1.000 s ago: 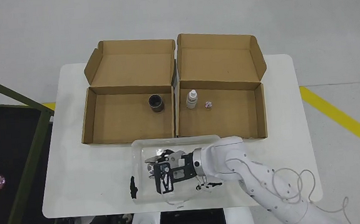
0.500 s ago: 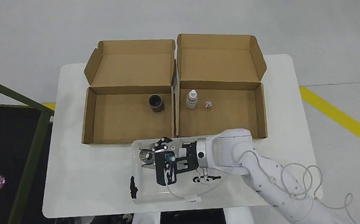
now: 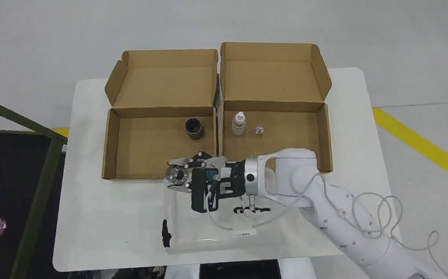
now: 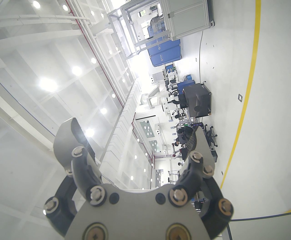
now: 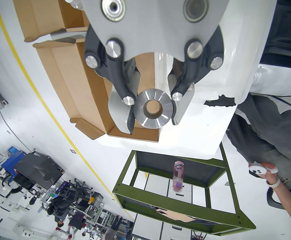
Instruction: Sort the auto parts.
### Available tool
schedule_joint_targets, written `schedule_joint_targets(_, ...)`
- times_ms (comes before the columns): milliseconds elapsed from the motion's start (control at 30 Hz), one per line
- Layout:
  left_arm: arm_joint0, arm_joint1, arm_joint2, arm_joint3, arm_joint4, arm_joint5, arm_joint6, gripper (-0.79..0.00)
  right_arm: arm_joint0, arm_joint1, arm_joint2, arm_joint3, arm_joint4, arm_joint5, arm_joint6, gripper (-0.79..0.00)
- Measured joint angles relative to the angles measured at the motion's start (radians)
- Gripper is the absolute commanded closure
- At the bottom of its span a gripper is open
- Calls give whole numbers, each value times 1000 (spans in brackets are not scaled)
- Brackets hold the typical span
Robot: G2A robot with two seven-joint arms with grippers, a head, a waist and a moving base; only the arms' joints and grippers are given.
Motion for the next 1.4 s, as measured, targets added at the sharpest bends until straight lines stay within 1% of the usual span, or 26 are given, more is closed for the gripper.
schedule_joint_targets(333,0,0,0,0,0,0,0,-785,63,-13,-1,72,18,31,-8,0)
schedule_joint_targets(600,0,0,0,0,0,0,0,-785,133,-31,-28,179,27,44,-25,0)
schedule_joint_targets(1033,0,0,0,0,0,0,0,-785,239,-63,-86,342,39,23,28,0)
schedule_joint_targets(1400,0,0,0,0,0,0,0,-785,326,-102,-163,489,35,11,83,0)
